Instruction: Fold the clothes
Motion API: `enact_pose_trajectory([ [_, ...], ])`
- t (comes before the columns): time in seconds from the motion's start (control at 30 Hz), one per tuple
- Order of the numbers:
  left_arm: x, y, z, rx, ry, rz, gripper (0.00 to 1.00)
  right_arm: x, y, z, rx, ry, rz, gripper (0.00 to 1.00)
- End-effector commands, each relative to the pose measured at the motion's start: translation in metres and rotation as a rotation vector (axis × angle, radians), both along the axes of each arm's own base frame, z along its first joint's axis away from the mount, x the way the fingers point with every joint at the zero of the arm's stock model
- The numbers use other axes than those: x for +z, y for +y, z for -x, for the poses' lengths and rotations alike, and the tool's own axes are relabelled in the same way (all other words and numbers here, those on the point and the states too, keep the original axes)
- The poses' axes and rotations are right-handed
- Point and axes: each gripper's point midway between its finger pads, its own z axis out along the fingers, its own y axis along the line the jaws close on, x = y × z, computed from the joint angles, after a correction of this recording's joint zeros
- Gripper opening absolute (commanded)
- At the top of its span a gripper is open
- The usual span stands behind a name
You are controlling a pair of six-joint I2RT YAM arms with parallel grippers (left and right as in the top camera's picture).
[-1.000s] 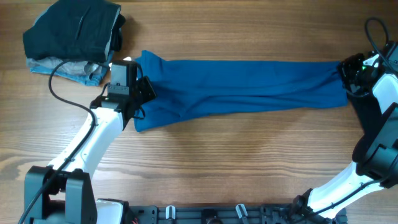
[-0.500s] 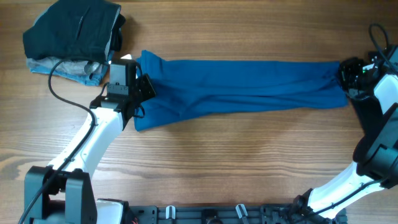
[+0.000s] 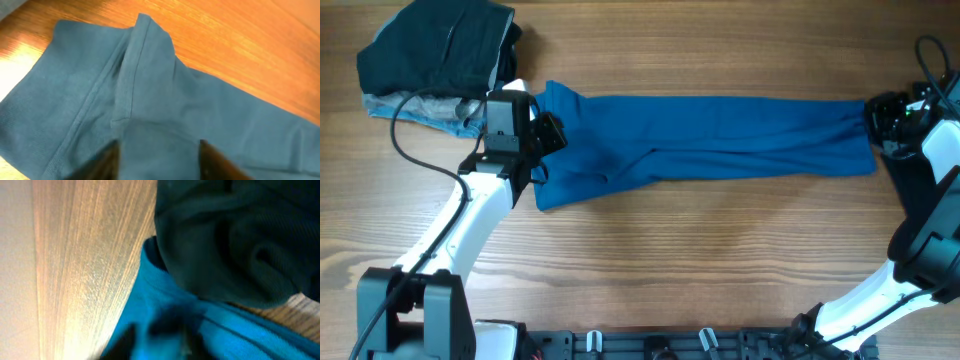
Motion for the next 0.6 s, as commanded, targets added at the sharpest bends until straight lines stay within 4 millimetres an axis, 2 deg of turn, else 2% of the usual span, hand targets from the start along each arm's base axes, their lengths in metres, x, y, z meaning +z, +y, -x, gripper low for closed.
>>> enact_pose_trajectory([
  [0.0,-0.013,0.001,0.009,-0.069,0.051,-0.049,0.66,0.0,0.001,-0.002,0.077,-0.02,0.037,0.54],
  [0.1,-0.035,0.006,0.041,-0.127,0.201,-0.102,0.71,0.01,0.01,0.001,0.178,-0.055,0.037,0.54],
  [0.2,-0.043,0.014,0.054,-0.133,0.26,-0.133,0.78,0.022,0.02,0.007,0.249,-0.075,0.035,0.56],
  [0.3,-0.038,0.022,0.042,-0.111,0.216,-0.132,0.8,0.033,0.031,0.017,0.303,-0.074,0.03,0.58],
  [0.4,-0.041,0.026,0.033,-0.097,0.195,-0.121,0.75,0.034,0.042,0.029,0.34,-0.046,-0.005,0.6],
  [0.57,-0.065,0.002,0.028,-0.18,0.219,-0.004,0.69,0.027,0.051,0.044,0.387,0.008,-0.027,0.61],
])
